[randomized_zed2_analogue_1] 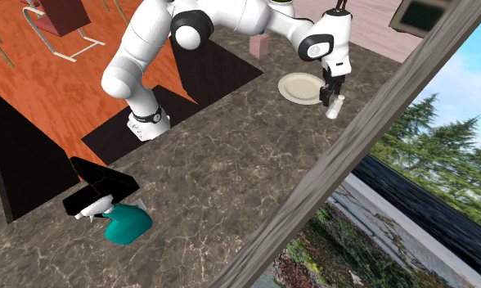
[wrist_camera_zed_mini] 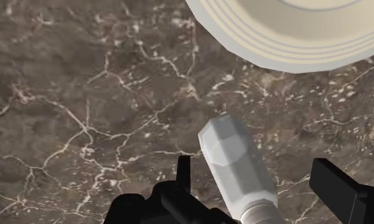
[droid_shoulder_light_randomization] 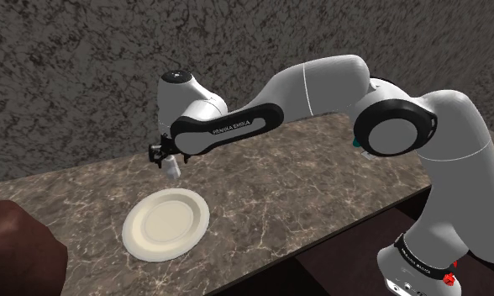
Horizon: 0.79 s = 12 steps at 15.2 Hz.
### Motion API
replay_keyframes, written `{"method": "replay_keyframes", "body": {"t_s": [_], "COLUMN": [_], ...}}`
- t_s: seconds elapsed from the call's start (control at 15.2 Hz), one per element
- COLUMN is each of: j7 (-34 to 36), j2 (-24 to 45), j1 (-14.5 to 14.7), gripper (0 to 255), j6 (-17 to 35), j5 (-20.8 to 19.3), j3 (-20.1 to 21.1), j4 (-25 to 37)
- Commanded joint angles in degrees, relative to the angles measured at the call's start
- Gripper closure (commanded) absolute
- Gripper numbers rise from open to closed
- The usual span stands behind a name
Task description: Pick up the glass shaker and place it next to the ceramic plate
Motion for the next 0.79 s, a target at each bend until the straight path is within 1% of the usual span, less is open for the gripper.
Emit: {"method": "replay_keyframes", "body": {"t_s": [0.0,0.13,0.4,0.73], "j7": [0.0,0.0,-0.1,-0.1], "j2": [0.0,0.0,-5.2,-5.2], "j1": [0.0,0.0,0.1,0.1], "gripper": [0,0,0,0], "j6": [0.0,0.0,-3.5,-3.5], "j5": [0.0,0.0,0.3,0.3], "j3": [0.0,0.0,0.3,0.3], "j4": [0.0,0.0,-1.7,-1.7]}}
